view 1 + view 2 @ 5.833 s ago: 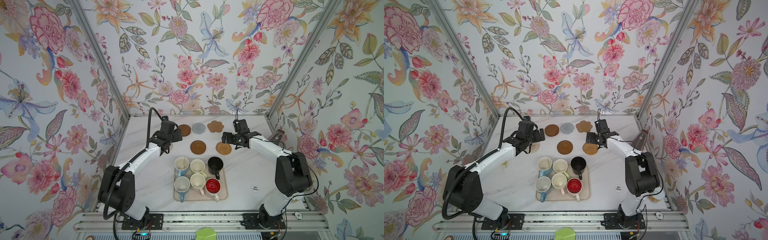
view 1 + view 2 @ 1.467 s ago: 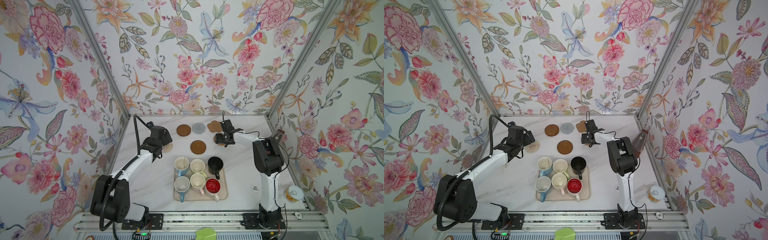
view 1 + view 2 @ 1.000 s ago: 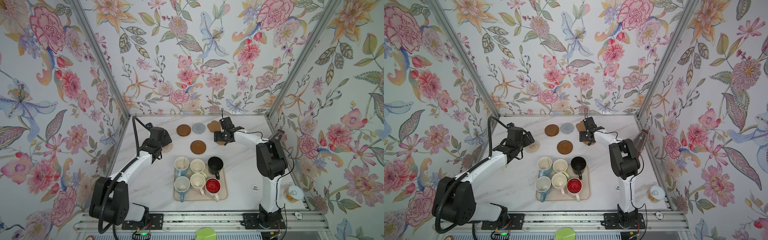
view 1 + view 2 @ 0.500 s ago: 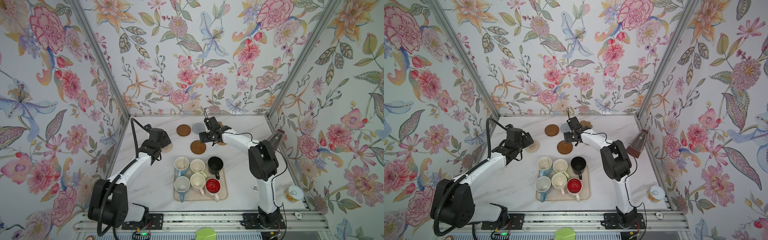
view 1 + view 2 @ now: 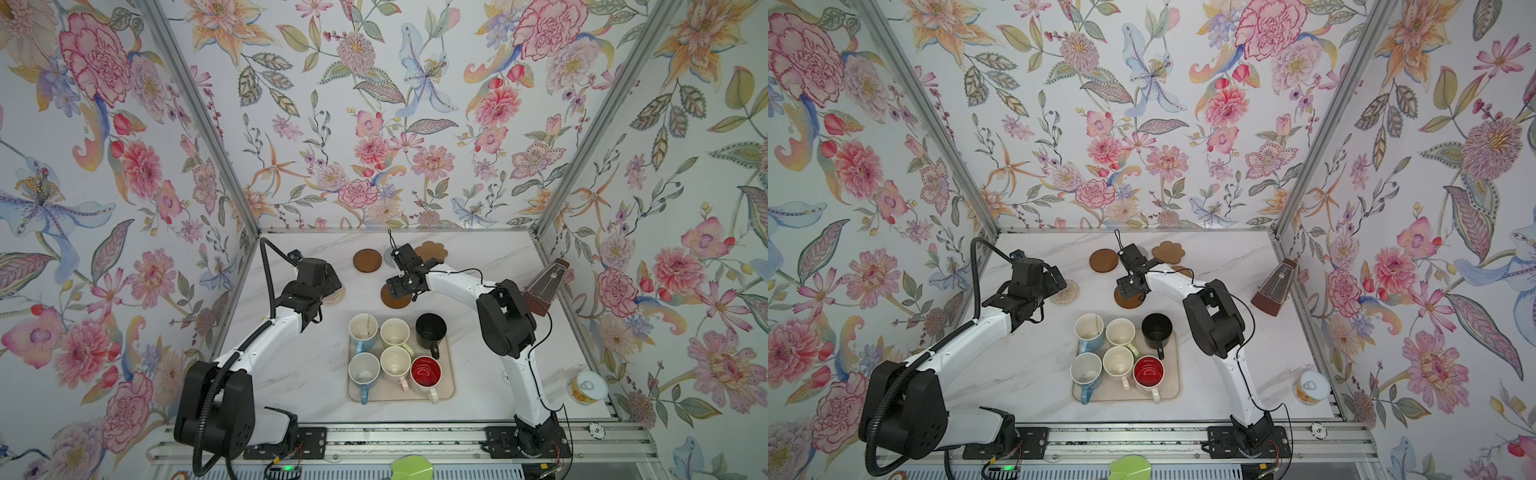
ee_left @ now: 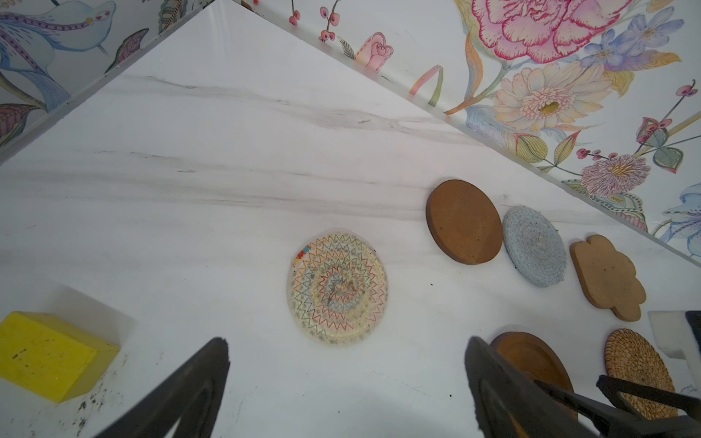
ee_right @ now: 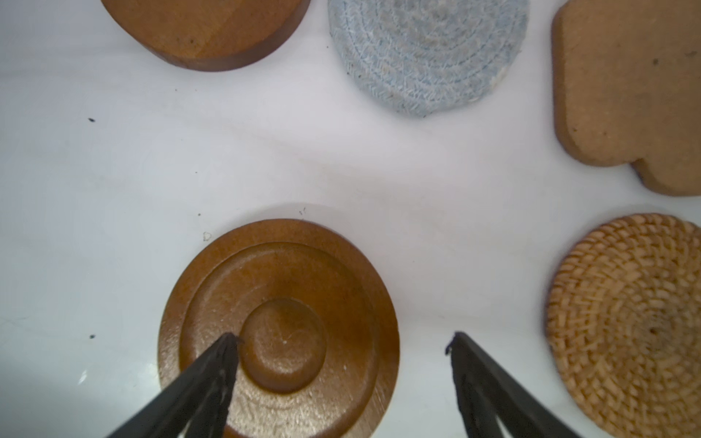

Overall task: Place cups on coasters
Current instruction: Move the coaster to the top-center of the table.

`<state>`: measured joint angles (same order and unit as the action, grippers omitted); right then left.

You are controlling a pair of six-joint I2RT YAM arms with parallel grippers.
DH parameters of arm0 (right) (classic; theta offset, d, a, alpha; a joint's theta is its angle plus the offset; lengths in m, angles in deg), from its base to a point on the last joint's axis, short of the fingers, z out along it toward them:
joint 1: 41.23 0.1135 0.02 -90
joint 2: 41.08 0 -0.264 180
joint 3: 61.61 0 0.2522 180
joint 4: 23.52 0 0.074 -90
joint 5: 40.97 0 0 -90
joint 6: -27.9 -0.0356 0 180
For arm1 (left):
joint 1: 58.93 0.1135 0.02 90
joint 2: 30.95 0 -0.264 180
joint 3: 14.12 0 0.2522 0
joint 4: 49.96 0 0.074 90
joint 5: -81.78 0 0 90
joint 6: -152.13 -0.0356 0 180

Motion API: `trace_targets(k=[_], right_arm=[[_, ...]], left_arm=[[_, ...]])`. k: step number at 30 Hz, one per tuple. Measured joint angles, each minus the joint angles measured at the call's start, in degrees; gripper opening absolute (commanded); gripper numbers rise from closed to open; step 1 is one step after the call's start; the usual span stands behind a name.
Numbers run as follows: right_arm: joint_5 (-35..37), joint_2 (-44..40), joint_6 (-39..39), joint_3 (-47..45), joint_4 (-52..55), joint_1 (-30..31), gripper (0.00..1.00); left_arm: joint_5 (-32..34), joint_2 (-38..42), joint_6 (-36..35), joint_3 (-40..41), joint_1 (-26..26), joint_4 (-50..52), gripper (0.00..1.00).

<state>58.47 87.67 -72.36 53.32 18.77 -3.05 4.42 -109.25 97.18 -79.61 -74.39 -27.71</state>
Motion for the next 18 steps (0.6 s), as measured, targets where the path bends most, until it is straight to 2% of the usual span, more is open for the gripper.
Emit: trace_targets(k=[18], right_arm=[[4.8,3.5,2.2,3.7,2.0,-2.5,0.89]], left_arm=[[0.0,0.0,0.0,0.0,0.7,0.0,0.99]])
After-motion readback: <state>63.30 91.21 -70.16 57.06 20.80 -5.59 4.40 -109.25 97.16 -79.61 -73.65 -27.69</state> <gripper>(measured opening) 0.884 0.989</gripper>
